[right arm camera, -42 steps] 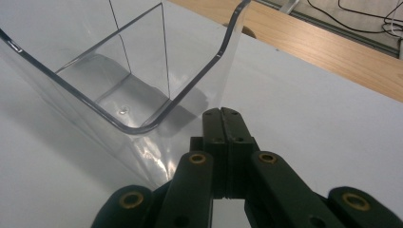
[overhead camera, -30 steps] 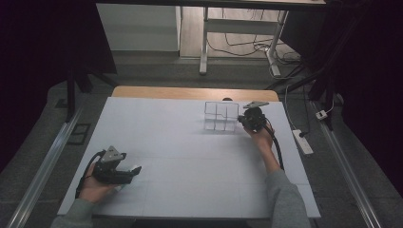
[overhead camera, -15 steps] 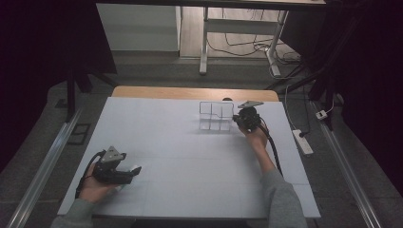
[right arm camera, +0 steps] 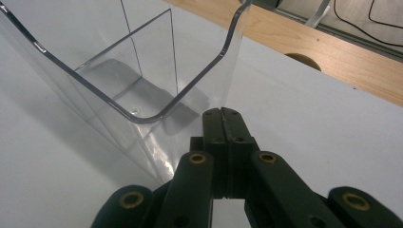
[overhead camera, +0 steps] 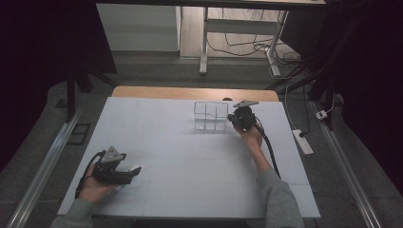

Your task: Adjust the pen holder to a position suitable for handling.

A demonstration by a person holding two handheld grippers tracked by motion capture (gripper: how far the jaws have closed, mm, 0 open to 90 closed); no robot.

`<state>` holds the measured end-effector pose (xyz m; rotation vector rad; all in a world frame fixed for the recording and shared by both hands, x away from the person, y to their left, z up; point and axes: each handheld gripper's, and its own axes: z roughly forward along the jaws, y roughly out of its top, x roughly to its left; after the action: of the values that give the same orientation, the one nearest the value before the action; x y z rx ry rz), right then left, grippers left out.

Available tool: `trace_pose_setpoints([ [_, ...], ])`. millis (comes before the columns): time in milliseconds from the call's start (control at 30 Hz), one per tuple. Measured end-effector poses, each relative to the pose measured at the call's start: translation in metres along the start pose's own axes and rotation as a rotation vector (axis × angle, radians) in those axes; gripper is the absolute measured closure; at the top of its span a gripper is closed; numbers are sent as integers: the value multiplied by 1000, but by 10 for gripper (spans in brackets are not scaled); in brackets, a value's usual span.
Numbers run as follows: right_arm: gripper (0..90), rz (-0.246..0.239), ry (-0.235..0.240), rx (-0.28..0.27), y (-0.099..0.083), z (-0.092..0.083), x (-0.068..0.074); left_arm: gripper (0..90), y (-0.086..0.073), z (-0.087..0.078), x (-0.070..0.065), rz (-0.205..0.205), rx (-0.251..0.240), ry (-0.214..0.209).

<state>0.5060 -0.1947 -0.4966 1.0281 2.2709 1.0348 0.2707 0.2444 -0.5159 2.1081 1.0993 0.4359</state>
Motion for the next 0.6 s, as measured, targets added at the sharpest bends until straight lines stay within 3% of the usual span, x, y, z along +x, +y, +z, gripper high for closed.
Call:
trace_pose_setpoints([
  [600,894,0,26,3,3,14,10,188,-1,1,2,-5,3,1],
])
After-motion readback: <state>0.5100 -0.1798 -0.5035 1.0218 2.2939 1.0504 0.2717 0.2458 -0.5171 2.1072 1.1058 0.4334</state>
